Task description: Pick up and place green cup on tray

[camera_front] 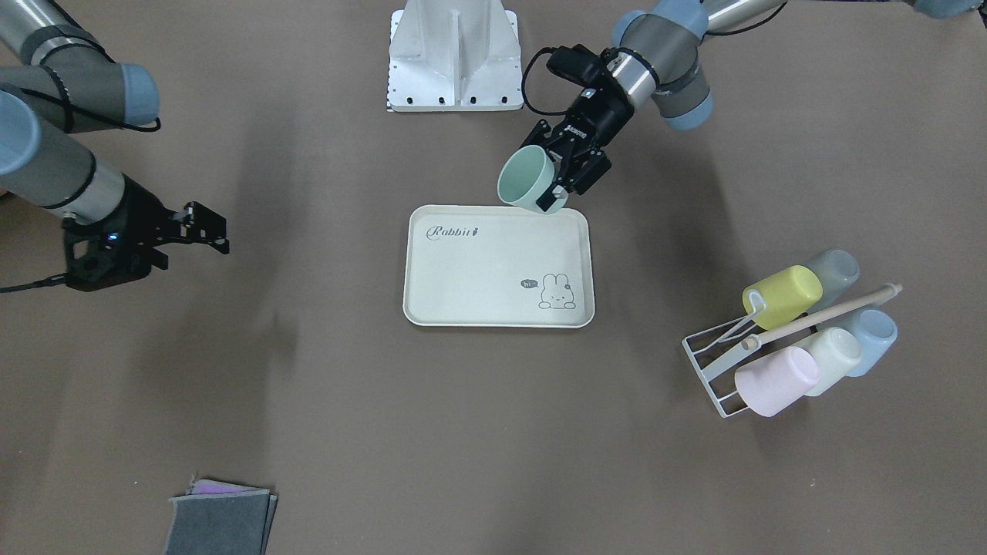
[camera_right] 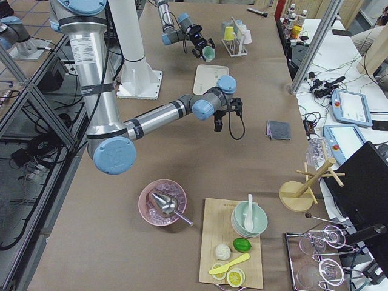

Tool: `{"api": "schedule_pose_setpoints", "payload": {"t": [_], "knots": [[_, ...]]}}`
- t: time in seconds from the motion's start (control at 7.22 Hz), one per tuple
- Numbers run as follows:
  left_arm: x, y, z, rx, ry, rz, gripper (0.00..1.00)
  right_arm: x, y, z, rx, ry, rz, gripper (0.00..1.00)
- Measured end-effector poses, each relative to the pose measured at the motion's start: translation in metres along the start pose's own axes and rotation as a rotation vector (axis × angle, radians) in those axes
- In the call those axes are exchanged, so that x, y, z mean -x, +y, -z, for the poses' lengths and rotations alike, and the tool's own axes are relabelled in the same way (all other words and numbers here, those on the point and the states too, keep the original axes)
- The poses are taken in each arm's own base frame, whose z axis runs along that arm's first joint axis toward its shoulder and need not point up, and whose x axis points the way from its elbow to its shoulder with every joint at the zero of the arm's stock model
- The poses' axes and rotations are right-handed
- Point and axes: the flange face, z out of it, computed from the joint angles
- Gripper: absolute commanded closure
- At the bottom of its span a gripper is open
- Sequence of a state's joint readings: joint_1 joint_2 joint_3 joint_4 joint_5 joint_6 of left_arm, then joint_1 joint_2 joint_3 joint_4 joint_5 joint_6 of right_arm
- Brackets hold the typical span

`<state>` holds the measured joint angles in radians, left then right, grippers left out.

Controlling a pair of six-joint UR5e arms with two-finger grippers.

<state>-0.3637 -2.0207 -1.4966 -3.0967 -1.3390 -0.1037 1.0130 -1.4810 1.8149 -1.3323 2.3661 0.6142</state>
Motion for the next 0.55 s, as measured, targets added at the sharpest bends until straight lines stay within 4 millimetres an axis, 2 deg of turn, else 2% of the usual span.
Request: {"api": "schedule_pose_setpoints", "payload": {"t": [0.28,0.55], "knots": [[0.011,0.016,-0.016,0.022,0.043,0.113,1.0,-0.087,0.024,0.031,-0.006,0.062,0.052,0.0],[0.023,0.032,-0.031,0.092,0.024,0.209,0.98,-0.151,0.038,0.071,0.02,0.134,0.062,0.0]]}}
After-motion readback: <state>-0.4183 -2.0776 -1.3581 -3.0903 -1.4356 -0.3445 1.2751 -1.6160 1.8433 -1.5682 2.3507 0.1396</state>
